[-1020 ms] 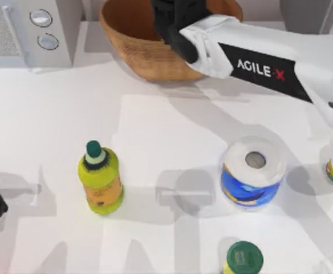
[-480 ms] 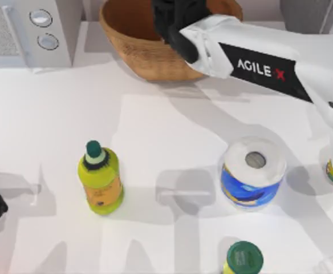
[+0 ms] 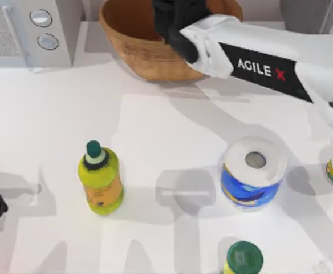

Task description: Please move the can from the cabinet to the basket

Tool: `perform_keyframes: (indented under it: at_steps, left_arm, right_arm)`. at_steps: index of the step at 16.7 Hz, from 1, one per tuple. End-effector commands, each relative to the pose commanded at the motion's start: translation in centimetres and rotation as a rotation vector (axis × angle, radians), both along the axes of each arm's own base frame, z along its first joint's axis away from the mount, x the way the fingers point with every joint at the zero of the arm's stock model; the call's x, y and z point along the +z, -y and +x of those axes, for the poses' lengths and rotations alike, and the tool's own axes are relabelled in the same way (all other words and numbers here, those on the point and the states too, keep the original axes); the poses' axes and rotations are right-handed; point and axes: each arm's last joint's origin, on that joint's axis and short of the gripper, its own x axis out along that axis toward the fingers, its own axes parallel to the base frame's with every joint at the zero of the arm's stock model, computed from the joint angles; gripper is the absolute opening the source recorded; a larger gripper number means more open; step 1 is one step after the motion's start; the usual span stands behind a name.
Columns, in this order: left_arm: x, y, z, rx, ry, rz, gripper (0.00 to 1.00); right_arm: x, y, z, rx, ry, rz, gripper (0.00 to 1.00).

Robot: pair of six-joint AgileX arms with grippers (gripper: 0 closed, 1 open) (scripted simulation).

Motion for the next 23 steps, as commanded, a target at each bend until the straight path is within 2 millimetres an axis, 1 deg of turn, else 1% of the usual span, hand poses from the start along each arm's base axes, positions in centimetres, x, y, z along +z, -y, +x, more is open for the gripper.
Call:
perform_keyframes:
  at_steps: [2,5,7,9,11,12,15,17,18,19,23]
  left_arm:
    - [0.0,0.0,0.0,0.0,0.0,0.0,1.0]
    - [0.0,0.0,0.0,0.0,0.0,0.0,1.0]
    - [0.0,0.0,0.0,0.0,0.0,0.0,1.0]
    - [0.0,0.0,0.0,0.0,0.0,0.0,1.0]
    - [0.0,0.0,0.0,0.0,0.0,0.0,1.0]
    - [0.0,0.0,0.0,0.0,0.0,0.0,1.0]
    - [0.0,0.0,0.0,0.0,0.0,0.0,1.0]
    - [0.0,0.0,0.0,0.0,0.0,0.0,1.0]
    - [0.0,0.0,0.0,0.0,0.0,0.0,1.0]
    - [0.0,0.0,0.0,0.0,0.0,0.0,1.0]
    - [0.0,0.0,0.0,0.0,0.0,0.0,1.0]
  right_arm:
    - [0.3,0.3,-0.1,0.004,-0.002,-0.002,1.0]
    - [2.2,1.9,-0.7,0.016,-0.007,-0.007,1.0]
    - [4.1,4.0,-1.4,0.021,-0.012,-0.014,1.0]
    - [6.1,6.6,-2.5,0.026,-0.019,-0.02,1.0]
    - [8.3,9.5,-4.5,0.034,-0.026,-0.025,1.0]
    - [9.4,11.1,-5.8,0.037,-0.027,-0.025,1.0]
    - [12.3,15.4,-10.2,0.045,-0.01,-0.016,1.0]
    - [13.7,18.1,-13.2,0.043,0.008,-0.008,1.0]
    - [14.0,19.5,-14.6,0.038,0.011,-0.007,1.0]
    - [13.9,20.7,-15.7,0.028,0.006,-0.01,1.0]
    - [12.6,25.2,-19.8,-0.036,-0.023,-0.024,1.0]
